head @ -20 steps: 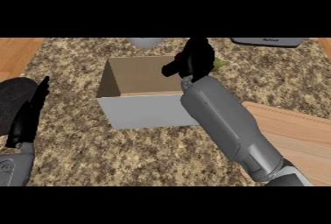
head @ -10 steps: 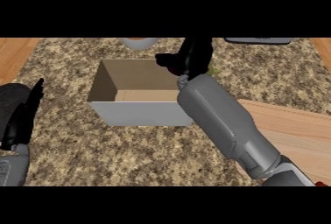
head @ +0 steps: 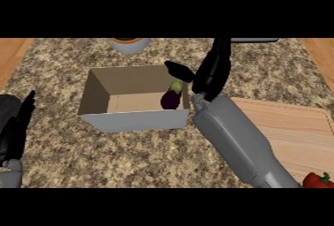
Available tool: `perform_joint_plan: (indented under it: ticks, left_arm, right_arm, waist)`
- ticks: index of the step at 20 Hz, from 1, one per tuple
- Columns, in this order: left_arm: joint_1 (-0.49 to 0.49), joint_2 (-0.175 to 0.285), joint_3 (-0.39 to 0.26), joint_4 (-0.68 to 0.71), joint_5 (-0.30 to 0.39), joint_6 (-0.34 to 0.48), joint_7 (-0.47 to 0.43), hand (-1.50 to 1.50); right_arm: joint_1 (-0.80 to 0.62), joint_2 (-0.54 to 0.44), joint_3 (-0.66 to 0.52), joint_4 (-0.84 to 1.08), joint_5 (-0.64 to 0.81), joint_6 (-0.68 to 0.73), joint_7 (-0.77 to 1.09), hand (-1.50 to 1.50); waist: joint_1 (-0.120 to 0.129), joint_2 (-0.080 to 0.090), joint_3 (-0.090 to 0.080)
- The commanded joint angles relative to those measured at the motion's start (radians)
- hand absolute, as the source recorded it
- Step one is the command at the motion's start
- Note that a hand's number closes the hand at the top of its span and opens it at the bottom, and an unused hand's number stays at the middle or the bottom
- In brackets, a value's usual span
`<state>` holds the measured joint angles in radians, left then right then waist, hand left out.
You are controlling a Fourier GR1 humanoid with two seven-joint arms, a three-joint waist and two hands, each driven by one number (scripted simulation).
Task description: Pick the eggplant from the cutting board and place it in the cardboard box
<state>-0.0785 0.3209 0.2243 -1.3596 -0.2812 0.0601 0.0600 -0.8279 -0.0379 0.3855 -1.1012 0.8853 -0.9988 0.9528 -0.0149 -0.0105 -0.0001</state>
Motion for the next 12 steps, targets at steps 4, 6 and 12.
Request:
perform_joint_plan:
  ticks: [4, 6, 12]
  left_arm:
    - [-0.004, 0.012, 0.032, 0.029, 0.013, 0.000, 0.003, 0.00]
    - [0.053, -0.016, 0.005, -0.090, 0.002, 0.010, 0.044, 0.00]
    - [0.034, 0.024, 0.037, -0.032, 0.024, -0.024, 0.009, 0.00]
  right_arm:
    - [0.346, -0.095, 0.013, -0.447, 0.133, 0.070, 0.106, -1.50]
    - [0.461, -0.121, 0.031, -0.592, 0.160, 0.126, 0.129, -1.50]
    - [0.787, -0.244, 0.121, -0.993, 0.190, 0.249, 0.154, -1.50]
  waist:
    - [-0.033, -0.003, -0.001]
    - [-0.020, -0.005, 0.000]
    - [-0.025, -0.001, -0.001]
